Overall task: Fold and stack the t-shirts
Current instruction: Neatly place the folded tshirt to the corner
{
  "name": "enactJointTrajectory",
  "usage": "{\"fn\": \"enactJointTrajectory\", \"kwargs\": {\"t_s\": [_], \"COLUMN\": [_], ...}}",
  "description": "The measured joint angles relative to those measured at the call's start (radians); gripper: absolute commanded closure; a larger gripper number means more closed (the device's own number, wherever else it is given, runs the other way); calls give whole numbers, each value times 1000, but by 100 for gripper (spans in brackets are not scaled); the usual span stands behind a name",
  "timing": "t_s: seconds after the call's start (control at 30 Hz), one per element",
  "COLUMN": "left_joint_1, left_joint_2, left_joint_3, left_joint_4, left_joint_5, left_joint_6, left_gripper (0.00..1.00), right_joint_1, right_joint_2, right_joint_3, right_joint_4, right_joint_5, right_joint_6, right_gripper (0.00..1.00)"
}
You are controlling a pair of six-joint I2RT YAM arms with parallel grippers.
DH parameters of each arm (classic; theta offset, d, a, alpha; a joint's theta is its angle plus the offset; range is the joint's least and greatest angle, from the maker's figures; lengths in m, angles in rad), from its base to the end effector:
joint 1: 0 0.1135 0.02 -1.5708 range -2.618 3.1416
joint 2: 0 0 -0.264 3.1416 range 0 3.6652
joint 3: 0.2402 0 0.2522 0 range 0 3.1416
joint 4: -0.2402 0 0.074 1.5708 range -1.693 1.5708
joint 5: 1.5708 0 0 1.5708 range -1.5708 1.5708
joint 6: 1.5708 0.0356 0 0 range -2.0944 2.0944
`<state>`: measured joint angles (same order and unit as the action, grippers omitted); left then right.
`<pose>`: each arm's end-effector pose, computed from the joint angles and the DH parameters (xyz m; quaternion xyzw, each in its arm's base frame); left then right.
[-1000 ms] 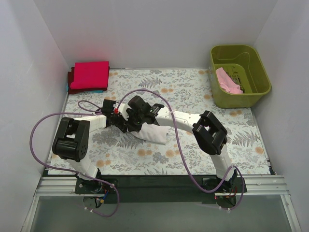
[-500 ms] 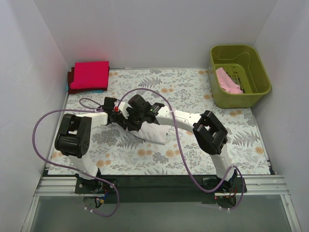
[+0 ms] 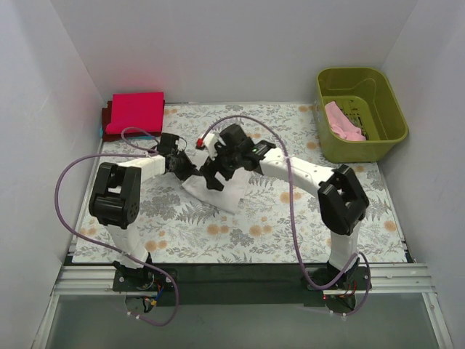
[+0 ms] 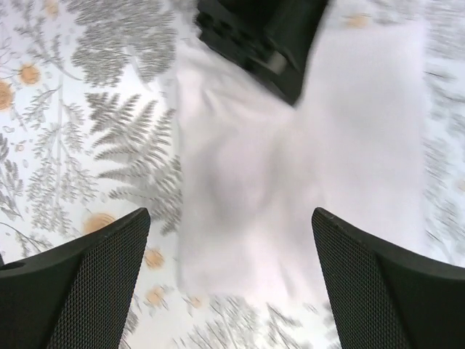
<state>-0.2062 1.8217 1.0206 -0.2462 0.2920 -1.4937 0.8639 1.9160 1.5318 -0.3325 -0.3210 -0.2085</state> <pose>0.3436 -0.0823 0.1415 -0.5435 0.7870 -0.2851 0.0634 0.2774 0.3420 0.2549 -0.5159 0.7386 0.2693 0.3403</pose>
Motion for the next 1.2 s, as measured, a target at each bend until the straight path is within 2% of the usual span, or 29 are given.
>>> {"fn": "enactJointTrajectory", "kwargs": {"t_s": [0.23,0.37,0.7,0.8,0.93,1.2], "left_joint_1": [17,50,186,226,256,261], "left_joint_2": [130,199,444,491,513,514], "left_joint_3": [280,437,922,1011,1057,1161], "left_joint_4": [-93,-123,-179,-187,-184,-172], "left_joint_5": [-85,-107,-82,-71,-68,-44], "left_joint_6": [247,374,612,645,678,754], "left_gripper": [100,100,100,100,100,100], "right_joint_1": [-200,-234,-275,-280,-282,-282], "right_joint_2": [-203,-259,-264,-264,-266,-274], "right_joint_3": [-85,-132,-214,-216,-225,-257], "right_joint_4": [-61,-93,-172,-175,-178,-193], "right_joint_5": [16,33,69,81,88,96], "right_joint_6": [-60,-102,-155,-165,-170,-178], "right_gripper": [2,2,2,2,2,2]}}
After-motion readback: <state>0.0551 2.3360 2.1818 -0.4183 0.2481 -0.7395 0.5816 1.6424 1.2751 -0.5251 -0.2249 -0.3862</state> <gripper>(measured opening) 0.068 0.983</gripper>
